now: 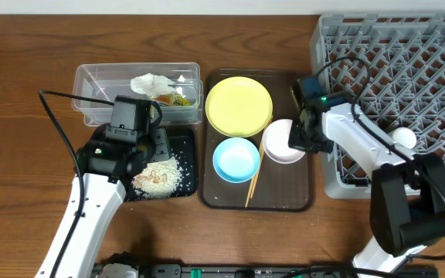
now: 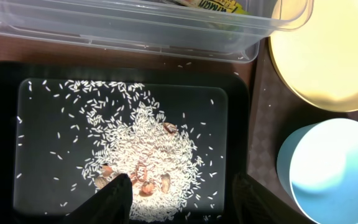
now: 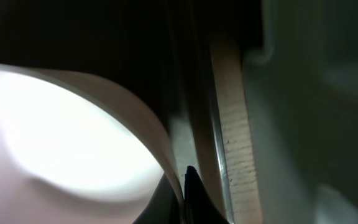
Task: Sort waste into correct bins and load items into the dishwasher rack
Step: 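Lift the pink bowl with right gripper and place it in the dish rack, then reach right gripper to the light-blue bowl and grasp it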
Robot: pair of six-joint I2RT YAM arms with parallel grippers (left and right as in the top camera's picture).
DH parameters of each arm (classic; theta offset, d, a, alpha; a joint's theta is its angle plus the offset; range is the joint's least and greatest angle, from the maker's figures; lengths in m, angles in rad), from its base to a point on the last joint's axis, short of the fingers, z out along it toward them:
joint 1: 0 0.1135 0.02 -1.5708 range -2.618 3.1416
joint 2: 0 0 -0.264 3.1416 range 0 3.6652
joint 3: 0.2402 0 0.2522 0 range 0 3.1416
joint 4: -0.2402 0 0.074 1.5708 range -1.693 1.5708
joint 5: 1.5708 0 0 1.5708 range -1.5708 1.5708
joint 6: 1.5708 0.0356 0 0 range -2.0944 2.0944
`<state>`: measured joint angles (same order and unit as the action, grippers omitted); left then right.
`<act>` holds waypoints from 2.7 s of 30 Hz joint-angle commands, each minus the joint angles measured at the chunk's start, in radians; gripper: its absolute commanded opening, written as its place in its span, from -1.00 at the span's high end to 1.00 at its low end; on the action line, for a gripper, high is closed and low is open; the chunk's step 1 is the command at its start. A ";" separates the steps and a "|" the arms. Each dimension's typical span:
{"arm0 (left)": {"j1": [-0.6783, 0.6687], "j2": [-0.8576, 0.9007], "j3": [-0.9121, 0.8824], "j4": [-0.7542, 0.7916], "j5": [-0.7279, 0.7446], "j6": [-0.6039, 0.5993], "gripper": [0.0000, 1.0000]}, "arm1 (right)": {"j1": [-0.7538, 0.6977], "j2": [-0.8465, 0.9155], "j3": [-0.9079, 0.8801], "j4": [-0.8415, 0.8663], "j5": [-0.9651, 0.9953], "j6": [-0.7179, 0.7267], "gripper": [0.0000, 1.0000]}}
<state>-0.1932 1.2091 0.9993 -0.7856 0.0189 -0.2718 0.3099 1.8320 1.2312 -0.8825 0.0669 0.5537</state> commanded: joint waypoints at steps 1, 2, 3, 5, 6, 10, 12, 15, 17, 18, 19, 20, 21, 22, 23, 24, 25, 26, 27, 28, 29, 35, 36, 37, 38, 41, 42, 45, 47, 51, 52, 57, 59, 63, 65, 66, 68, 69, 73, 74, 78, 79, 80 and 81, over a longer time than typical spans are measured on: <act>0.003 0.002 0.005 -0.002 -0.012 0.009 -0.11 | -0.023 -0.077 0.069 0.000 0.038 -0.101 0.98; 0.003 0.002 0.005 -0.002 -0.012 0.009 -0.11 | -0.028 -0.099 0.087 0.002 0.039 -0.123 0.98; 0.003 0.002 0.005 -0.002 -0.012 0.009 -0.11 | -0.036 -0.123 0.106 0.006 0.045 -0.149 0.98; 0.003 0.002 0.005 0.000 -0.012 0.009 -0.11 | -0.051 -0.170 0.141 0.023 0.085 -0.183 0.98; 0.003 0.002 0.005 0.001 -0.012 0.009 -0.11 | -0.059 -0.188 0.153 0.036 0.106 -0.200 0.98; 0.003 0.002 0.005 0.009 -0.012 0.009 -0.11 | -0.089 -0.257 0.164 0.202 0.229 -0.339 0.98; 0.003 0.002 0.005 0.015 -0.012 0.009 -0.11 | -0.100 -0.266 0.164 0.292 0.262 -0.433 0.97; 0.003 0.002 0.005 0.019 -0.012 0.009 -0.11 | -0.122 -0.257 0.164 0.448 0.292 -0.598 0.97; 0.003 0.002 0.005 0.020 -0.012 0.009 -0.12 | -0.138 -0.243 0.164 0.550 0.337 -0.666 0.97; 0.003 0.002 0.005 0.020 -0.012 0.009 -0.12 | -0.145 -0.235 0.164 0.592 0.370 -0.684 0.97; 0.003 0.002 0.005 0.020 -0.012 0.009 -0.12 | -0.153 -0.220 0.164 0.651 0.427 -0.691 0.98; 0.003 0.002 0.005 0.020 -0.012 0.009 -0.12 | -0.159 -0.206 0.164 0.702 0.481 -0.690 0.98; 0.003 0.002 0.005 0.021 -0.012 0.009 -0.12 | -0.163 -0.193 0.164 0.744 0.526 -0.692 0.97; 0.003 0.002 0.005 0.020 -0.012 0.009 -0.12 | -0.170 -0.176 0.164 0.794 0.572 -0.706 0.97; 0.003 0.002 0.005 0.020 -0.012 0.009 -0.12 | -0.176 -0.156 0.164 0.845 0.605 -0.732 0.98; 0.003 0.002 0.005 0.020 -0.012 0.009 -0.12 | -0.182 -0.136 0.164 0.894 0.629 -0.762 0.97; 0.003 0.002 0.005 0.021 -0.012 0.009 -0.12 | -0.187 -0.117 0.164 0.935 0.652 -0.785 0.97; 0.003 0.002 0.005 0.021 -0.012 0.009 -0.12 | -0.192 -0.094 0.164 0.979 0.682 -0.803 0.97; 0.003 0.002 0.005 0.021 -0.012 0.009 -0.12 | -0.195 -0.074 0.164 1.016 0.711 -0.815 0.97; 0.003 0.002 0.005 0.021 -0.012 0.009 -0.12 | -0.200 -0.051 0.164 1.057 0.736 -0.828 0.97; 0.003 0.002 0.005 0.021 -0.012 0.009 -0.12 | -0.206 -0.027 0.164 1.094 0.753 -0.846 0.97; 0.003 0.002 0.005 0.020 -0.012 0.008 -0.12 | -0.224 0.102 0.164 1.250 0.797 -0.884 0.97; 0.003 0.002 0.005 0.020 -0.012 0.009 -0.12 | -0.225 0.118 0.164 1.261 0.797 -0.884 0.97; 0.003 0.002 0.005 0.020 -0.012 0.009 -0.12 | -0.225 0.138 0.164 1.273 0.797 -0.884 0.97; 0.003 0.002 0.005 0.020 -0.012 0.009 -0.12 | -0.225 0.150 0.164 1.277 0.797 -0.884 0.97; 0.003 0.002 0.005 0.020 -0.012 0.009 -0.12 | -0.225 0.189 0.164 1.284 0.796 -0.883 0.97; 0.003 0.002 0.005 0.020 -0.012 0.008 -0.12 | -0.224 0.201 0.164 1.284 0.793 -0.883 0.97; 0.003 0.002 0.005 0.020 -0.012 0.009 -0.12 | -0.222 0.223 0.164 1.289 0.789 -0.880 0.97; 0.003 0.002 0.005 0.020 -0.012 0.009 -0.12 | -0.223 0.233 0.164 1.285 0.790 -0.880 0.97; 0.003 0.002 0.005 0.020 -0.012 0.009 -0.12 | -0.222 0.251 0.164 1.282 0.789 -0.880 0.97; 0.003 0.002 0.005 0.020 -0.012 0.009 -0.12 | -0.220 0.256 0.164 1.283 0.789 -0.880 0.97; 0.003 0.002 0.005 0.020 -0.012 0.008 -0.12 | -0.203 0.265 0.164 1.249 0.789 -0.879 0.97; 0.003 0.002 0.005 0.020 -0.012 0.009 -0.12 | -0.197 0.268 0.164 1.227 0.789 -0.872 0.97; 0.003 0.002 0.005 0.019 -0.011 0.008 -0.12 | -0.188 0.280 0.164 1.189 0.790 -0.871 0.98; 0.003 0.002 0.005 0.019 -0.008 0.009 -0.12 | -0.185 0.286 0.164 1.166 0.790 -0.851 0.98; 0.003 0.002 0.005 0.019 -0.008 0.009 -0.12 | -0.185 0.287 0.164 1.155 0.790 -0.839 0.98; 0.003 0.002 0.005 0.019 -0.008 0.009 -0.12 | -0.185 0.287 0.164 1.148 0.790 -0.821 0.98; 0.003 0.002 0.005 0.019 -0.008 0.009 -0.12 | -0.185 0.287 0.164 1.152 0.790 -0.820 0.98; 0.003 0.003 0.005 0.019 -0.008 0.009 -0.12 | -0.183 0.287 0.164 1.158 0.801 -0.820 0.98; 0.003 0.003 0.005 0.019 -0.008 0.009 -0.11 | -0.179 0.287 0.164 1.144 0.801 -0.820 0.98; 0.003 0.003 0.005 0.019 -0.008 0.009 -0.12 | -0.144 0.287 0.164 1.035 0.800 -0.819 0.71; 0.003 0.003 0.005 0.019 -0.008 0.009 -0.12 | -0.136 0.287 0.164 1.011 0.799 -0.812 0.59; 0.003 0.003 0.005 0.019 -0.008 0.009 -0.12 | -0.128 0.287 0.164 0.990 0.798 -0.797 0.52; 0.003 0.003 0.005 0.019 -0.008 0.009 -0.12 | -0.120 0.286 0.164 0.965 0.797 -0.767 0.46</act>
<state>-0.1932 1.2091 0.9989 -0.7620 0.0193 -0.2718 0.1570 2.0949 1.3994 0.1089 0.8501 -0.2607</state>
